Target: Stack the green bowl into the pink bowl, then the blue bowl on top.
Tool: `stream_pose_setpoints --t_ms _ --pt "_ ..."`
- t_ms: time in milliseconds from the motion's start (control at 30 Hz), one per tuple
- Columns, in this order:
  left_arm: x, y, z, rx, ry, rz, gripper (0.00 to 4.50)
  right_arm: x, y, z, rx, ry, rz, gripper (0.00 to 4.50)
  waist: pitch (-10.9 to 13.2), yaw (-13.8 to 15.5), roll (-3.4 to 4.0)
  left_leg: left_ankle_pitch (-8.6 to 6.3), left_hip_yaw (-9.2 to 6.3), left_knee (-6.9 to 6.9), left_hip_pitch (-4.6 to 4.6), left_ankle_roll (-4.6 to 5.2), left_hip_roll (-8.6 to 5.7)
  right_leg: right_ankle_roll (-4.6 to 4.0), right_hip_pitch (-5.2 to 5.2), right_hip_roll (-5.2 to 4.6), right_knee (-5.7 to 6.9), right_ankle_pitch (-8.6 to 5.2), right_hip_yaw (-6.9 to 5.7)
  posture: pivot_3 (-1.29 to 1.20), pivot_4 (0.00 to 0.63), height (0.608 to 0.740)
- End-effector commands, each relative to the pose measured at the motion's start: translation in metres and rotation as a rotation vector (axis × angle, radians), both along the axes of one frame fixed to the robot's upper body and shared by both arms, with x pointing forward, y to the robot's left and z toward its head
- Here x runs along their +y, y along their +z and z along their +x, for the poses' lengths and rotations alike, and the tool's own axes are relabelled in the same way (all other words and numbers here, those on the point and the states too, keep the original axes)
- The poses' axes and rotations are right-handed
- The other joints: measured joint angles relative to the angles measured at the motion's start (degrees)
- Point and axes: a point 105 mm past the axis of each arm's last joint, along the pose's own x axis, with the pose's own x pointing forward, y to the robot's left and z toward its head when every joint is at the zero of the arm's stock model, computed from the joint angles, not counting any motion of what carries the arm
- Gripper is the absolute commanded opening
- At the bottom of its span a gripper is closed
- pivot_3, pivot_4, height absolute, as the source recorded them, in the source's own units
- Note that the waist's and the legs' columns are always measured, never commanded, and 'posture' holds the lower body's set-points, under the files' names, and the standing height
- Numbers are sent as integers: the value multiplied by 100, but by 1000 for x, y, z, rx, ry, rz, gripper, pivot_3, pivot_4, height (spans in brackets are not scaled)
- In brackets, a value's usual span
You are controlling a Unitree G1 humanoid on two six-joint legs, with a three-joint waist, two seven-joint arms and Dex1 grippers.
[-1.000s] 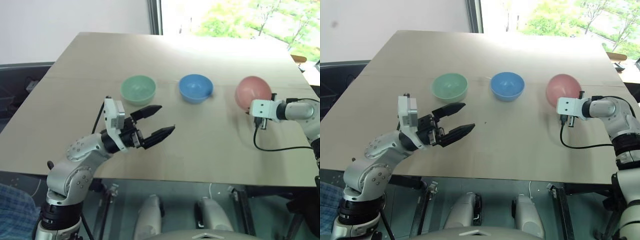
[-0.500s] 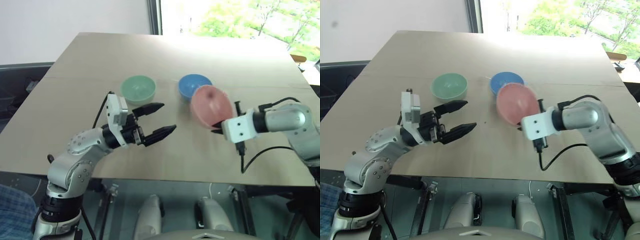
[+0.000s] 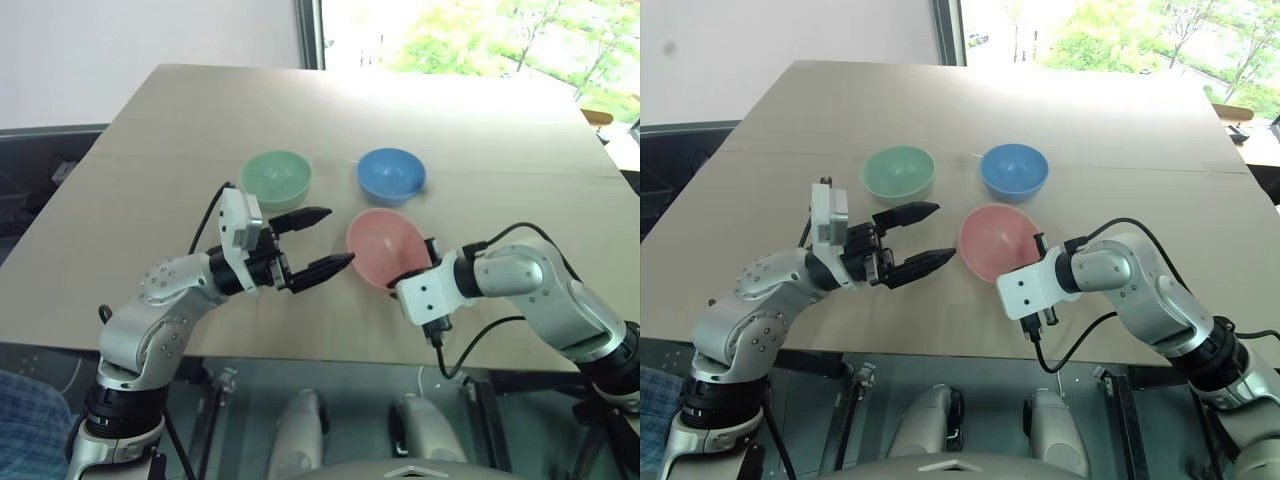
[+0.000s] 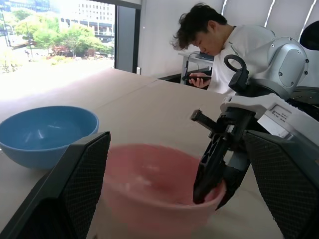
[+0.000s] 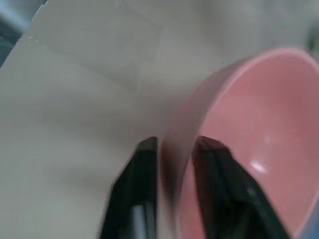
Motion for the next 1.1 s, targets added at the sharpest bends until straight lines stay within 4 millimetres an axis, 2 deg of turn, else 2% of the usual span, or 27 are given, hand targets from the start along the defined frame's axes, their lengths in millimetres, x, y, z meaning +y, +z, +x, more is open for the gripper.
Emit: stream_pose_setpoints --t_ms 33,167,233,400,500,567,600,667,700,833,933,1100 --pt "0 7 -2 -39 -3 1 4500 -3 9 3 -27 -11 -1 2513 0 0 0 0 0 0 0 0 0 0 0 0 0 0 0 0 150 740" --pt "2 5 -2 -36 3 5 4500 -11 12 4 -5 -52 18 4168 0 8 -1 0 0 0 -1 0 0 0 0 0 -1 0 -1 0 150 740" --pt "2 5 -2 -35 4 7 4500 -13 20 0 55 -82 76 4466 1 9 -1 0 -1 0 0 0 0 0 0 0 -1 0 -1 0 150 740" --pt "2 6 -1 -40 17 1 4500 -32 43 1 145 -221 239 4466 1 13 -3 0 -2 0 -2 0 0 0 0 0 -1 0 -1 0 150 740" --pt "5 2 4 -46 53 40 4500 -48 53 6 213 -353 416 4466 0 26 -7 -1 -6 0 -2 1 0 0 3 -1 -2 0 -5 0 150 740" --pt "11 -2 14 -56 110 84 4500 -62 72 13 203 -416 665 4466 -1 25 -11 -1 -6 -1 -2 1 0 0 3 0 -2 0 -5 0 150 740" --pt "14 -2 19 -60 140 98 4500 -79 84 18 204 -496 849 4466 -1 25 -10 -1 -9 -1 -2 1 0 -1 3 1 -2 0 -8 0 150 740" --pt "23 -8 33 -74 227 160 4500 -111 89 18 163 -586 1013 4466 -1 28 -10 0 -10 -2 -2 0 0 0 4 2 0 0 -7 0 150 740" --pt "27 -12 37 -81 260 186 4500 -121 87 16 147 -610 1039 4466 -2 72 -12 0 -10 -2 -3 0 -1 0 4 2 -1 0 -7 0 150 740" --pt "46 -24 60 -107 385 275 4500 -138 77 -9 234 -612 1061 4466 -2 133 -12 -1 -5 -9 -5 1 -3 0 4 -1 -12 0 -7 0 150 740" --pt "50 -26 74 -166 413 357 4500 -135 76 -22 290 -563 1058 4466 -2 120 -11 -1 -6 -8 0 1 -2 0 3 2 -4 0 -6 0 150 740" --pt "47 -18 92 -270 413 433 4500 -130 73 -33 317 -521 1047 4466 -2 126 -13 -1 -9 -5 -2 1 -1 1 5 3 -4 0 -6 0 150 740"
